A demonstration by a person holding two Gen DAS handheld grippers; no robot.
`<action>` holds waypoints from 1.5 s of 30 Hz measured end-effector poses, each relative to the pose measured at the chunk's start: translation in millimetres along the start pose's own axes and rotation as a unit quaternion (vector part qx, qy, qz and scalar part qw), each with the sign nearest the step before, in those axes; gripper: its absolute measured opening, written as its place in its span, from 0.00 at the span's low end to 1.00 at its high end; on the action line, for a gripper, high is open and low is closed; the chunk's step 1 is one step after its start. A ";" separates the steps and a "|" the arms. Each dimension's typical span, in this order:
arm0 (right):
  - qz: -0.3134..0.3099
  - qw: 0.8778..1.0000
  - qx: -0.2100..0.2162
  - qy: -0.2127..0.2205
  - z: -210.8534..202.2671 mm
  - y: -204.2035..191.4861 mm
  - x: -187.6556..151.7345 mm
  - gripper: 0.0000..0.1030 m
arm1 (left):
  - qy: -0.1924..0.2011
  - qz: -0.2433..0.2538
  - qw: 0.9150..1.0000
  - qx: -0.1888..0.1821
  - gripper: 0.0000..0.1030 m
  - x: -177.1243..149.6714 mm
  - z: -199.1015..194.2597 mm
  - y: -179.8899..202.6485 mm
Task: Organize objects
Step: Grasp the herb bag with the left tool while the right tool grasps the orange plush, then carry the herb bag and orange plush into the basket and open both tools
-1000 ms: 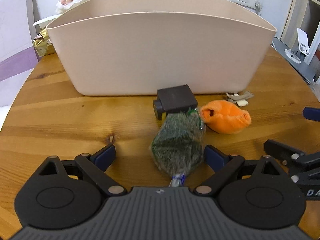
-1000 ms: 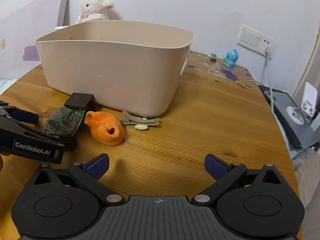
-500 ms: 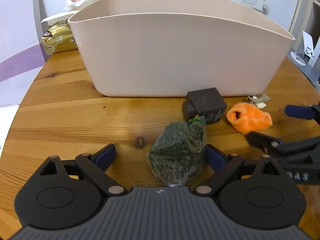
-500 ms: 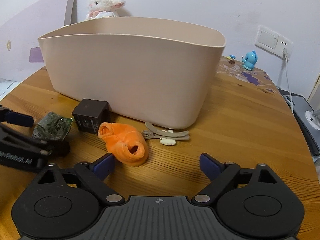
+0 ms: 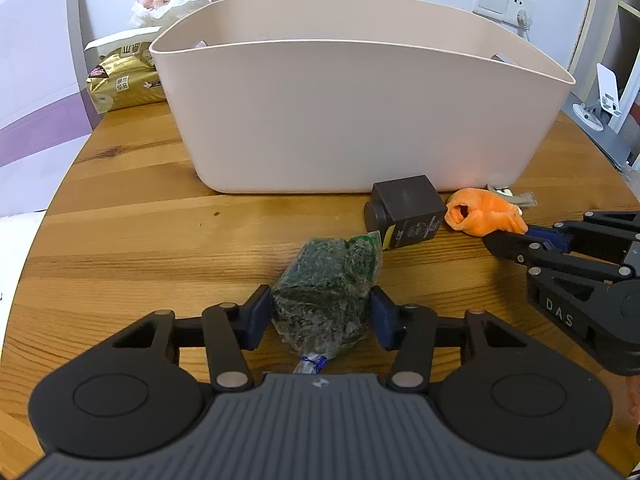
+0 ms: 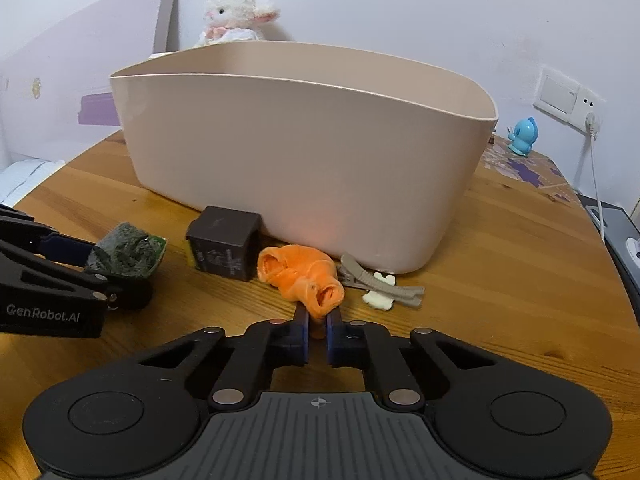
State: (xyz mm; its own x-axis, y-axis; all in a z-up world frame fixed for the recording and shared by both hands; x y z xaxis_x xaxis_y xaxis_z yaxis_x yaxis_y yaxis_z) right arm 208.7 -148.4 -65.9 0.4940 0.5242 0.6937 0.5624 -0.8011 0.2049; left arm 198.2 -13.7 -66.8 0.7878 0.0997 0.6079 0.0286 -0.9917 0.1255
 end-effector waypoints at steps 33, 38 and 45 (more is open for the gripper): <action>0.023 0.990 -0.056 0.128 -145.8 25.0 11.4 0.05 | 0.123 -0.008 0.992 -0.023 0.50 15.3 -106.9 -1.3; 0.040 0.987 -0.069 0.143 -147.5 41.2 27.5 0.05 | 0.141 0.010 0.990 -0.025 0.50 35.3 -111.1 7.9; 0.063 0.982 -0.081 0.157 -138.1 60.7 47.6 0.05 | 0.151 0.023 0.988 -0.021 0.50 67.4 -97.7 15.5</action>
Point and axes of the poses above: each gripper's, at about its wrist camera, not at the fingertips, and z roughly the way its jaws point, y to its right, x to its top, the point moved 3 cm from there along z, roughly the way its jaws point, and after that the axes turned 12 degrees about -z, right-handed, at the moved point
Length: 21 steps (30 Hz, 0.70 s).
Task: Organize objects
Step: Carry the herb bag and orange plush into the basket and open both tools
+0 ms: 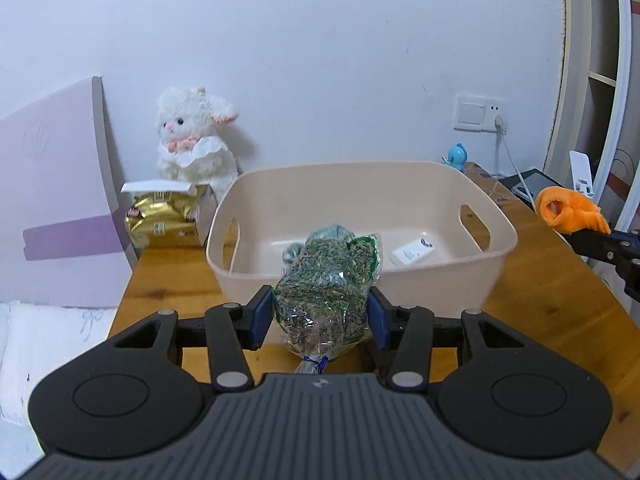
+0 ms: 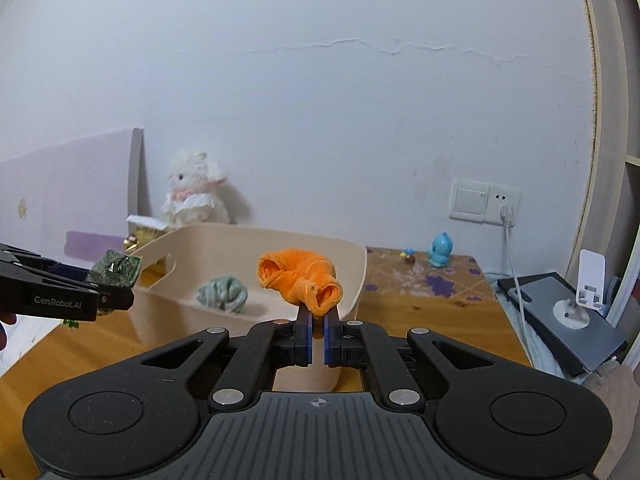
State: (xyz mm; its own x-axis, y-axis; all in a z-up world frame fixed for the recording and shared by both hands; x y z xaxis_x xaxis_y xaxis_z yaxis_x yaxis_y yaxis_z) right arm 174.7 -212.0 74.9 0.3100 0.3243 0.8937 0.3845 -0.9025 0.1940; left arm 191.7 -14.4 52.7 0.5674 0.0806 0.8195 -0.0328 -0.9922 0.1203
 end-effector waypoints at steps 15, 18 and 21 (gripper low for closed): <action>-0.007 1.000 -0.005 -0.022 89.9 0.9 30.3 0.05 | -0.032 0.001 0.999 0.036 0.50 42.7 98.2 3.7; -0.014 0.999 -0.003 -0.038 109.6 -2.8 29.3 0.05 | -0.053 0.012 0.997 0.056 0.50 40.4 119.6 4.8; -0.021 0.998 0.001 -0.058 126.5 -7.9 25.7 0.05 | -0.076 0.004 0.995 0.064 0.50 38.6 138.9 1.6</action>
Point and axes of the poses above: each gripper's, at about its wrist camera, not at the fingertips, and z roughly the way its jaws point, y to its right, x to its top, the point moved 3 cm from there along z, roughly the way its jaws point, and after that the axes turned 12 degrees about -z, right-handed, at the moved point
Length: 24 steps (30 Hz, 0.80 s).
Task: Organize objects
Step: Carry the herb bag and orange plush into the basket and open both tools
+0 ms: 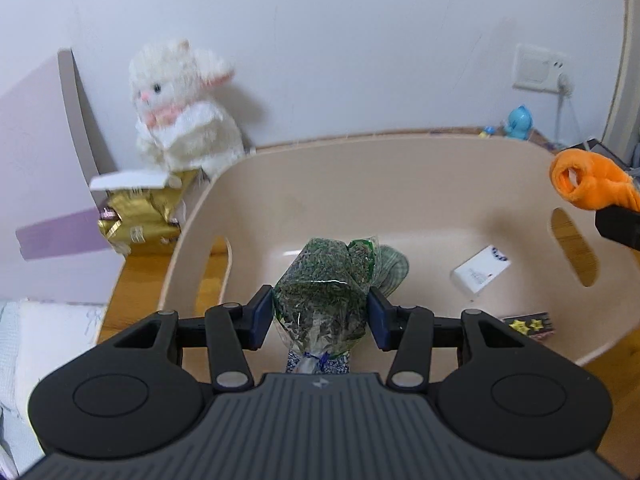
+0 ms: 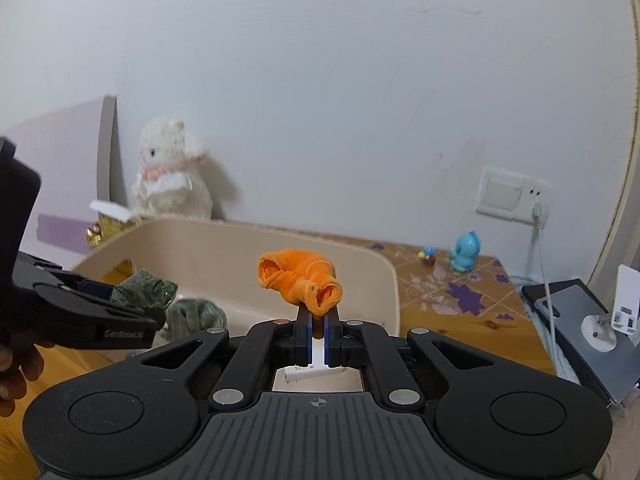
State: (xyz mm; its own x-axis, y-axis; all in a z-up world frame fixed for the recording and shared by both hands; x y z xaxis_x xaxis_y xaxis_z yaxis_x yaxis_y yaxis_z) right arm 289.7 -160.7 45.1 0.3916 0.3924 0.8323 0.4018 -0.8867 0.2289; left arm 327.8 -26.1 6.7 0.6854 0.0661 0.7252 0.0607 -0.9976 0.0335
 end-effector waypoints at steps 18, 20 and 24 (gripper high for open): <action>-0.021 0.997 0.012 -0.073 34.3 -12.8 -17.7 0.41 | -0.034 0.011 0.999 0.007 0.81 -5.3 19.1 6.3; -0.016 0.998 0.013 -0.065 28.4 -10.7 -16.9 0.57 | -0.031 0.014 0.999 0.007 0.84 -5.1 14.8 7.7; -0.013 0.999 0.016 -0.049 15.3 -7.9 -13.8 0.66 | -0.024 0.011 1.000 0.005 0.87 -4.7 5.5 9.0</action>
Point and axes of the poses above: each gripper's, at about its wrist camera, not at the fingertips, and z roughly the way its jaws point, y to its right, x to its top, the point moved 3 cm from there along z, roughly the way its jaws point, and after that the axes turned 12 degrees about -z, right-handed, at the moved point
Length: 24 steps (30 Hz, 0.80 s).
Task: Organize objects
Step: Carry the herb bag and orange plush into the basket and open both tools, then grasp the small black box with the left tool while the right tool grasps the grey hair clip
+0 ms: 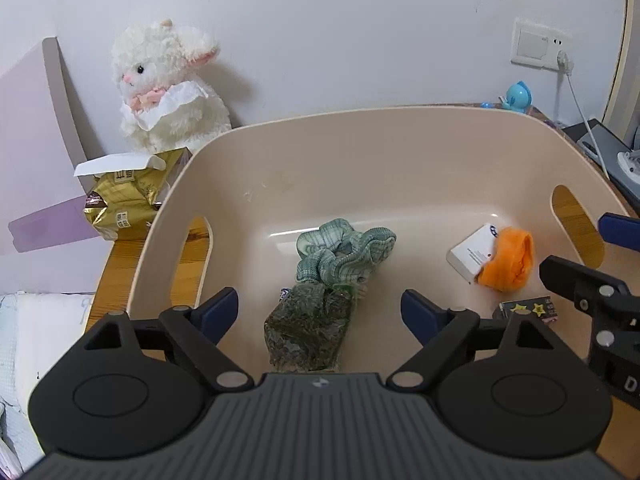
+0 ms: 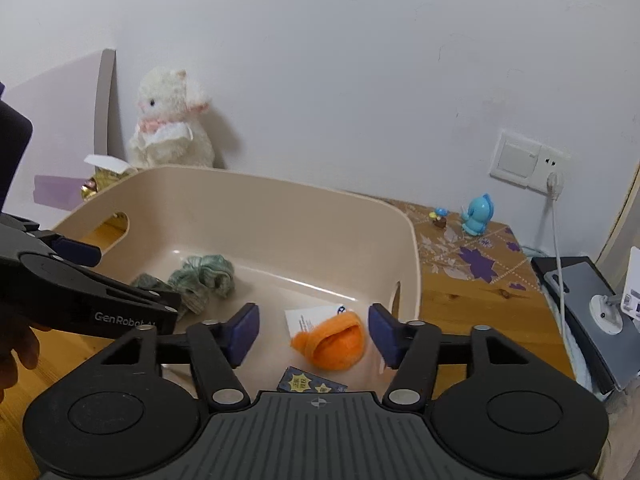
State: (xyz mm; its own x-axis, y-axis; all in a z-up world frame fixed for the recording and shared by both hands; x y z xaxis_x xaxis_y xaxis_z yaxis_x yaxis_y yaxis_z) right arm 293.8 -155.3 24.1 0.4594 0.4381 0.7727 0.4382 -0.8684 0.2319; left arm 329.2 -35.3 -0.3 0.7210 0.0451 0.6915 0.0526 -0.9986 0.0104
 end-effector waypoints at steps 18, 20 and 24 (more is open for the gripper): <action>0.022 0.998 -0.013 0.051 -82.8 15.4 -12.9 0.87 | 0.042 -0.031 0.999 -0.016 0.87 -19.4 -73.8 -14.3; 0.021 0.998 -0.014 0.051 -90.4 15.9 -17.8 0.88 | 0.047 -0.034 0.998 -0.014 0.89 -23.3 -80.6 -15.5; 0.018 0.999 -0.015 0.046 -100.7 14.8 -29.0 0.89 | 0.050 -0.035 0.998 -0.020 0.89 -34.1 -94.3 -15.7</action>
State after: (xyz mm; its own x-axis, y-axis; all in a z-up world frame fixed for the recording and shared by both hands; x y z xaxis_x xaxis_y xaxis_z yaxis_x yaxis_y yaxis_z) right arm 209.1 -204.3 64.6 0.4009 0.3852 0.8312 0.3994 -0.8900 0.2198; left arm 238.6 -23.8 44.1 0.6436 0.1127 0.7571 0.0714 -0.9936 0.0873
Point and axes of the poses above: each gripper's, at about its wrist camera, not at the fingertips, and z roughly the way its jaws point, y to its right, x to its top, the point moved 3 cm from there along z, roughly the way its jaws point, and after that the axes turned 12 degrees about -z, right-handed, at the moved point
